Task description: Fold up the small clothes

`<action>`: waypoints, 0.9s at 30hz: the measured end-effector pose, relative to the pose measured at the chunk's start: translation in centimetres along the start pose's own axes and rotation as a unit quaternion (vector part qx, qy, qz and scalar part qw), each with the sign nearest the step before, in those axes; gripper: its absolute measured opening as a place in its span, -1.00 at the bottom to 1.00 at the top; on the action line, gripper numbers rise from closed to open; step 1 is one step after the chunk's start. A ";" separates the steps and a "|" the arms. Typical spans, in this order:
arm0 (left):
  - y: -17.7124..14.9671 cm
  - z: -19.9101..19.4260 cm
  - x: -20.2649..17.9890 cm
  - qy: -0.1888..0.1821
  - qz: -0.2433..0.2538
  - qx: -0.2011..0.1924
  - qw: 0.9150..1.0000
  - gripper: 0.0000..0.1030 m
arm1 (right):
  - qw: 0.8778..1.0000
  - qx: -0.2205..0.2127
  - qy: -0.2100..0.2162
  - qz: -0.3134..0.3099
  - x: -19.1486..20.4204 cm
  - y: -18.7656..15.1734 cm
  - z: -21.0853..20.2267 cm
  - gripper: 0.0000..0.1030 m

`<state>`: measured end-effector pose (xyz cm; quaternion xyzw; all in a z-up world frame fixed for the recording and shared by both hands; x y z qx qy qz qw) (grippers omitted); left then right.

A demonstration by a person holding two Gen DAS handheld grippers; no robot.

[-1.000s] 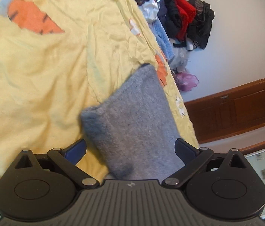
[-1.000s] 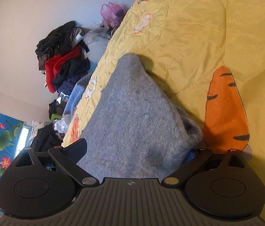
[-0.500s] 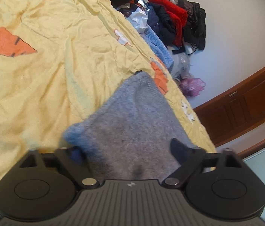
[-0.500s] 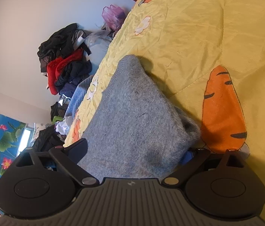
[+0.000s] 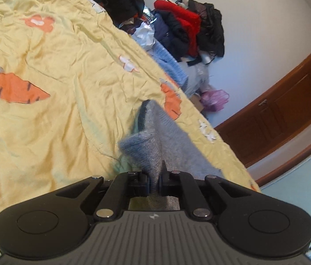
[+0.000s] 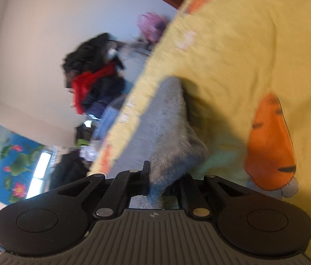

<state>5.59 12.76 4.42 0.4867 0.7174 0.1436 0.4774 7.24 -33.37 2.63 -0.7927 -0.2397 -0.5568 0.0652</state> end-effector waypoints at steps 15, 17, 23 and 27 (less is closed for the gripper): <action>-7.6 -12.8 6.6 0.072 0.069 0.072 0.992 -0.78 | 0.988 0.119 -0.096 -0.028 -5.9 -8.1 -11.1 -0.56; -6.9 -14.5 5.6 0.108 0.134 0.040 0.984 -0.76 | 0.985 0.106 -0.121 -0.056 -5.3 -8.2 -11.7 -0.34; -3.6 -15.7 0.5 0.156 0.311 -0.106 0.931 0.90 | 0.971 -0.038 -0.128 -0.199 -0.5 -5.7 -14.4 0.25; -1.7 -8.8 -4.2 0.125 0.376 -0.109 0.912 0.90 | 0.950 -0.033 -0.118 -0.287 3.3 -4.7 -9.6 0.26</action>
Point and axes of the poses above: each gripper's, at about its wrist camera, not at the fingertips, and z roughly the way its jaws point, x to its left, y to its top, the point moved 2 cm from there along z, roughly the way its jaws point, and after that the axes turned 13 degrees about z, right-handed, at the moved point
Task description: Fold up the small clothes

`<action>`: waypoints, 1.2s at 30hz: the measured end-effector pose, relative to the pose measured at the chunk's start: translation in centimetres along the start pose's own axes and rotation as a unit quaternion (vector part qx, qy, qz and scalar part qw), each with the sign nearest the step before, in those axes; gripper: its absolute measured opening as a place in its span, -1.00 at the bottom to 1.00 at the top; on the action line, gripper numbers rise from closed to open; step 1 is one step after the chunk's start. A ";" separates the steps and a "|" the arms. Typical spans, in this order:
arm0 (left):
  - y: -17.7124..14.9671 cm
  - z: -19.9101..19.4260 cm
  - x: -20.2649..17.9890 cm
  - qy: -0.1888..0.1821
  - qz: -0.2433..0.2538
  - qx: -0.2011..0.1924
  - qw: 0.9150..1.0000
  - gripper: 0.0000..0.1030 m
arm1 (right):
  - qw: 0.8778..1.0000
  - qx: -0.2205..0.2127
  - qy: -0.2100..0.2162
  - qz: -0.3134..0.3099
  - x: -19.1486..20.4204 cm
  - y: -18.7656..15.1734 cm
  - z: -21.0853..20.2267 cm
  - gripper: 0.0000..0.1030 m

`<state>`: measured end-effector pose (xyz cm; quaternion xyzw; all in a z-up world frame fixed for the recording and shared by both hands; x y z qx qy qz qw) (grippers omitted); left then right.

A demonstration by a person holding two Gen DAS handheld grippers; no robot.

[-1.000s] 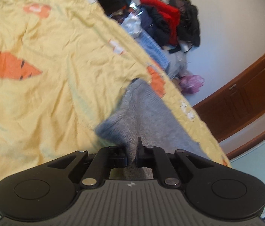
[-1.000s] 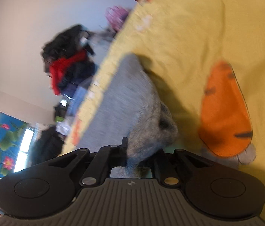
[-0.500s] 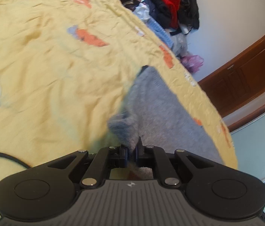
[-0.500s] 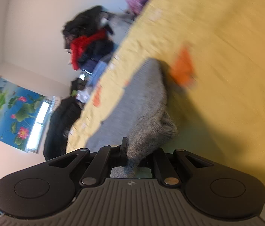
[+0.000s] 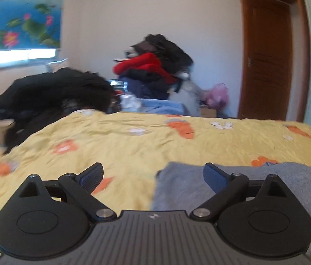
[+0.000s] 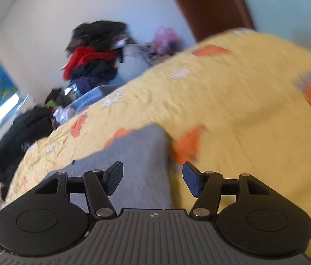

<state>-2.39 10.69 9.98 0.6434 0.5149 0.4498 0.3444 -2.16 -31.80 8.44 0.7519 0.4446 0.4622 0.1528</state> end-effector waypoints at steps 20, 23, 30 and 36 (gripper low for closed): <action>-2.2 18.9 -7.2 -0.086 0.035 0.163 0.982 1.00 | 0.975 0.016 -0.093 -0.202 5.0 -1.9 16.3 0.62; -1.9 17.1 -7.2 -0.046 0.043 0.153 0.986 0.98 | 0.978 0.017 -0.085 -0.191 4.7 -1.6 16.4 0.65; -1.2 11.3 -7.5 -0.101 0.054 0.102 0.988 0.98 | 0.990 -0.009 -0.031 -0.138 6.3 -1.1 13.0 0.66; -3.3 15.1 -8.1 -0.108 0.051 0.142 0.983 1.00 | 0.973 0.051 -0.088 -0.205 7.1 -3.2 17.2 0.80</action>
Point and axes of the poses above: each gripper's, at about its wrist camera, not at the fingertips, and z roughly the way its jaws point, x to its left, y to its top, the point moved 2 cm from there along z, roughly the way its jaws point, and after that the axes turned 13 degrees about z, right-handed, at the moved point
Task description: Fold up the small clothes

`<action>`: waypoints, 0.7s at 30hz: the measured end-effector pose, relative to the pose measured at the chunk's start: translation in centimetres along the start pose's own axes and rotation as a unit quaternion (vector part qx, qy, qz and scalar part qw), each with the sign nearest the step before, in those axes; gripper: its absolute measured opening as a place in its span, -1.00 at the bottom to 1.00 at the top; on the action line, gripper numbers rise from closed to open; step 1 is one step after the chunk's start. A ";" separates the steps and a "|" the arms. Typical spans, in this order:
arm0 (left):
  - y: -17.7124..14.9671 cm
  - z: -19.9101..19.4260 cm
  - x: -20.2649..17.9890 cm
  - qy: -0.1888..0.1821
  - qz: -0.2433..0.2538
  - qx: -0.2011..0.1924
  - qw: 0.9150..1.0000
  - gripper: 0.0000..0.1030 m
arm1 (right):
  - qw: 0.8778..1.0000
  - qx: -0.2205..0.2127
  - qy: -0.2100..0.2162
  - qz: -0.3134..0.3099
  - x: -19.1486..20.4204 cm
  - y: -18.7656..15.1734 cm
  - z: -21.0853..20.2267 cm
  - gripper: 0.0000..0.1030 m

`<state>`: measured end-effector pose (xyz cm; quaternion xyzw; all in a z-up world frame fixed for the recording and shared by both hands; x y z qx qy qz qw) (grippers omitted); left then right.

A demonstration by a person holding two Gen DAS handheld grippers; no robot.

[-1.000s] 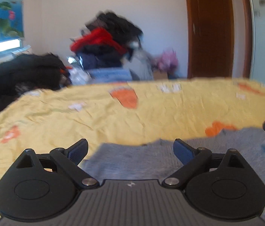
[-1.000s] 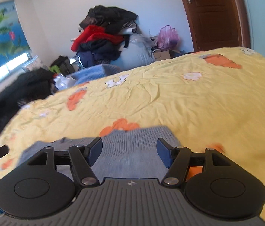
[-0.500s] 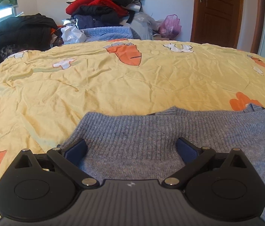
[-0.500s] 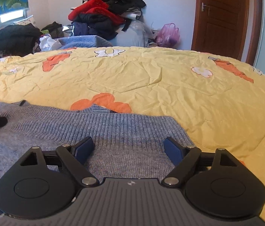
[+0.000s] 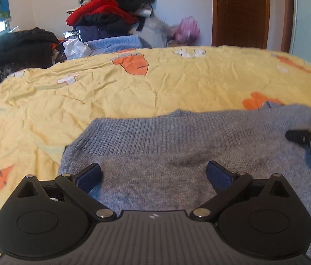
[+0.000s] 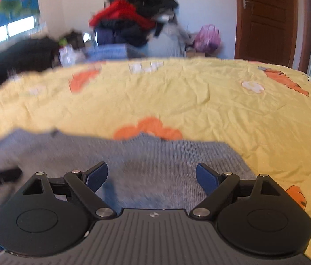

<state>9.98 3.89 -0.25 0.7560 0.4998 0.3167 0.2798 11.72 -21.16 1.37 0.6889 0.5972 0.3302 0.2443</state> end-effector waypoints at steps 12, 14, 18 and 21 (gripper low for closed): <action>-0.3 0.2 0.8 -0.009 -0.023 0.003 1.000 1.00 | 0.998 -0.029 0.060 0.000 3.9 0.2 -4.3 0.72; -0.3 0.2 0.8 -0.009 -0.023 0.003 1.000 1.00 | 0.997 -0.014 0.069 -0.037 6.0 -0.7 -4.0 0.77; -0.3 0.1 0.8 -0.010 -0.025 0.002 1.000 1.00 | 0.998 0.003 0.053 -0.040 6.7 -3.0 -1.5 0.99; -0.3 0.1 0.8 -0.009 -0.025 0.002 1.000 1.00 | 0.997 -0.002 0.062 -0.038 6.3 -2.9 -1.6 0.99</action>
Point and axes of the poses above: each gripper's, at about its wrist camera, not at the fingertips, and z roughly the way its jaws point, x to its left, y to its top, the point moved 2 cm from there along z, roughly the way its jaws point, and after that the axes turned 13 degrees about z, right-handed, at the moved point
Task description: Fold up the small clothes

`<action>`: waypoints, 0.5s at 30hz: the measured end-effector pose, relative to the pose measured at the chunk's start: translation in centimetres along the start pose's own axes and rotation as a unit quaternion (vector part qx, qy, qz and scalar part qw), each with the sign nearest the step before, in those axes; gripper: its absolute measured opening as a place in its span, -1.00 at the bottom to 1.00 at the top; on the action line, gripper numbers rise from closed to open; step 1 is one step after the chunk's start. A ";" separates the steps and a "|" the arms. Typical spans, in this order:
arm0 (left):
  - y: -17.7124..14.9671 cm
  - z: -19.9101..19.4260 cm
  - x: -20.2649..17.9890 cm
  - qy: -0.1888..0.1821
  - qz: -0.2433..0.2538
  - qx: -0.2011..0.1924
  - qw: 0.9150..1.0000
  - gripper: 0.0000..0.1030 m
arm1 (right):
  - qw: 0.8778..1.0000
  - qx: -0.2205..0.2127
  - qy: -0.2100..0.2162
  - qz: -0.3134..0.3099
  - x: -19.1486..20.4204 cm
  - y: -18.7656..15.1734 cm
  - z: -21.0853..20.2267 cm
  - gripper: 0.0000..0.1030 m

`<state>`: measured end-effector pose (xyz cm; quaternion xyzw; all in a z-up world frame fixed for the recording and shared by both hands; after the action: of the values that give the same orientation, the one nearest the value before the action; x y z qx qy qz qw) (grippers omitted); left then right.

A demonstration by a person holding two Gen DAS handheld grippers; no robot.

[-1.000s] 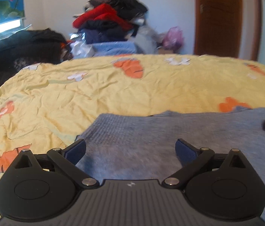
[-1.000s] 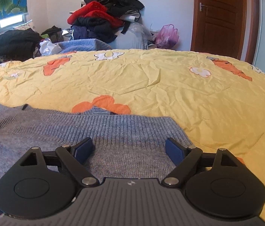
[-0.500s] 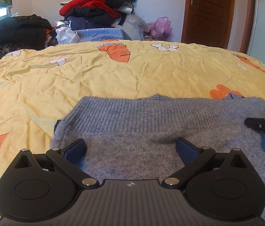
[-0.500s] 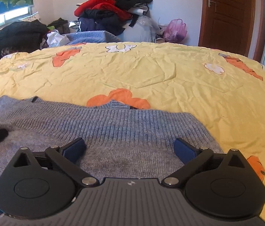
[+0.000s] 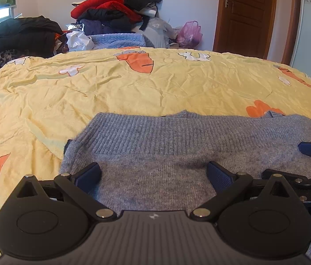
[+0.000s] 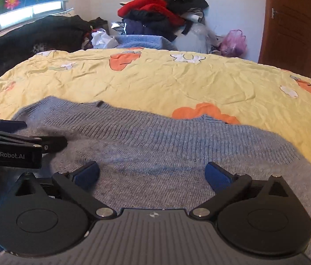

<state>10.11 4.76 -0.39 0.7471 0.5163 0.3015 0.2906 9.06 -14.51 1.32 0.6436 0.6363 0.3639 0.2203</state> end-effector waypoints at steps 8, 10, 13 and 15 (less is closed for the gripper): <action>-4.3 -9.9 4.1 0.055 -0.152 -0.064 0.985 1.00 | 1.000 -0.011 0.003 0.006 -0.2 -0.4 -0.4 1.00; -6.9 -13.3 5.6 0.035 -0.215 -0.071 0.973 1.00 | 1.000 -0.011 0.004 0.007 -0.2 -0.3 -0.3 1.00; -10.5 -16.9 6.7 -0.002 -0.289 -0.075 0.954 1.00 | 1.000 -0.011 0.004 0.007 -0.2 -0.3 -0.4 1.00; -12.7 -18.1 7.1 -0.044 -0.345 -0.073 0.935 1.00 | 1.000 -0.012 0.004 0.008 -0.3 -0.3 -0.4 1.00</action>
<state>-8.98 17.45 2.94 0.5124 0.7057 0.1864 0.4524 8.62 -14.83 1.27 0.6445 0.6278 0.3759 0.2219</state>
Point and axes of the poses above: each gripper's, at about its wrist camera, not at the fingertips, and z roughly the way its jaws point, x to its left, y to its top, the point moved 2 cm from there along z, roughly the way its jaws point, and after that the axes turned 13 degrees about z, right-handed, at the moved point
